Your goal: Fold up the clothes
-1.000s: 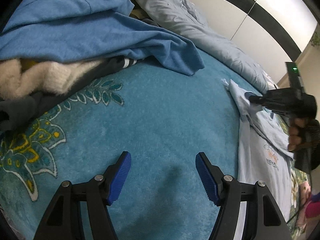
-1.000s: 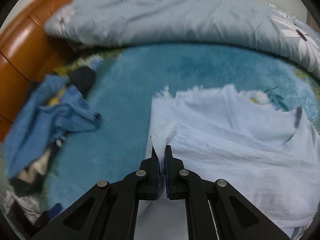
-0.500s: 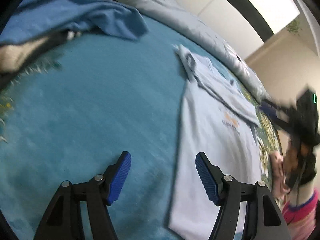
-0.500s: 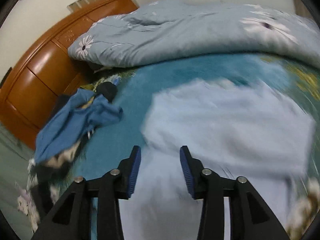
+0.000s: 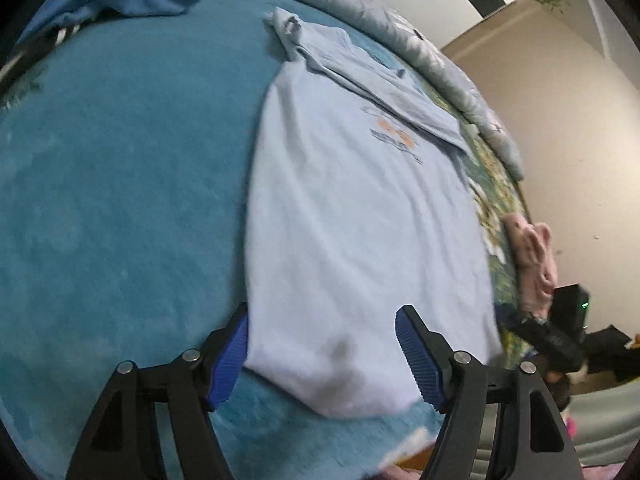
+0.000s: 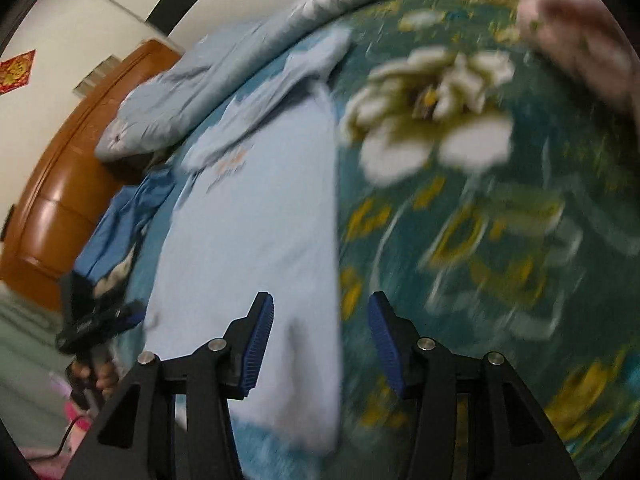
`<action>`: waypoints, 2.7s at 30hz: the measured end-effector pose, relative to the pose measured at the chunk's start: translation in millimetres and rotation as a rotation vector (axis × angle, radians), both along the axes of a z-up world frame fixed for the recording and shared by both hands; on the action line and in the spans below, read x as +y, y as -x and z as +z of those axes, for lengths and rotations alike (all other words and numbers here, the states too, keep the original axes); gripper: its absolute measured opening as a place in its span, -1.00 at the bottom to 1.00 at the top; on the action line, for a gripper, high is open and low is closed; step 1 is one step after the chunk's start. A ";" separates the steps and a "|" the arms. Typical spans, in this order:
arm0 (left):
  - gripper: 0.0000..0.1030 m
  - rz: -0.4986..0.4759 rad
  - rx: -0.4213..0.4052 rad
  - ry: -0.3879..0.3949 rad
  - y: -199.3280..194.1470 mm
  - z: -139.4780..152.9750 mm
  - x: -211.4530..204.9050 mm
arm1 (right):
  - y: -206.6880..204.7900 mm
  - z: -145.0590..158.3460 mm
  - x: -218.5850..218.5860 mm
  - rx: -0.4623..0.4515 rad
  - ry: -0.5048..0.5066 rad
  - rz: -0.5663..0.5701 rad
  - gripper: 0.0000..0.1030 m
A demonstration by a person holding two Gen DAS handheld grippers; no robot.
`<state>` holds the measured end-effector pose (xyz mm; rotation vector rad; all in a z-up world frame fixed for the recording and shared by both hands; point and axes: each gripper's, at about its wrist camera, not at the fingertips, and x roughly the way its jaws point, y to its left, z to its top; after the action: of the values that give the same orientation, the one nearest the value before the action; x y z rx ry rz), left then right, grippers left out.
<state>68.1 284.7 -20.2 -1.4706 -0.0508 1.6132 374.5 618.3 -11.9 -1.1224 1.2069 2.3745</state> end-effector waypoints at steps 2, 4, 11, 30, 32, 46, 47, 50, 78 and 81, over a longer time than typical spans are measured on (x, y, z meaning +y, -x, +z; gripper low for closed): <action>0.46 -0.013 -0.027 -0.022 -5.6 2.4 -3.1 | -4.0 -0.8 -11.0 0.029 0.017 0.029 -0.01; 0.46 -0.027 -0.091 -0.072 -7.9 2.8 -6.6 | -10.3 -2.6 -17.8 0.068 0.061 0.036 -0.01; 0.46 -0.045 -0.175 -0.250 -13.7 18.2 -17.5 | -41.3 -8.3 -11.0 0.223 0.186 -0.055 -0.83; 0.49 0.064 -0.070 -0.119 18.7 2.0 -24.5 | -51.8 -8.4 -4.0 0.112 0.078 -0.188 -0.50; 0.49 0.002 -0.127 -0.159 10.5 -0.3 -18.5 | -49.9 -8.2 -5.3 0.108 0.072 -0.188 -0.48; 0.50 -0.022 -0.224 -0.284 3.2 -4.3 -37.1 | -43.1 -15.5 -15.8 0.131 0.128 -0.084 -0.38; 0.50 -0.002 -0.244 -0.280 6.8 -11.3 -38.2 | -41.9 -15.3 -15.2 0.138 0.128 -0.084 -0.38; 0.50 0.039 -0.271 -0.313 10.9 -17.8 -45.7 | -42.6 -15.4 -15.7 0.144 0.114 -0.073 -0.38; -0.87 0.120 0.041 -0.013 -23.1 -5.8 -11.7 | -12.7 14.2 -52.7 0.032 -0.300 0.033 -0.83; -0.87 0.124 0.054 0.002 -25.8 -4.5 -9.4 | -12.1 13.9 -55.4 0.039 -0.314 0.044 -0.83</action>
<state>93.9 275.4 -24.7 -1.4489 -0.1122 1.7519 386.6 562.9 2.1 -1.0124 0.7886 2.5155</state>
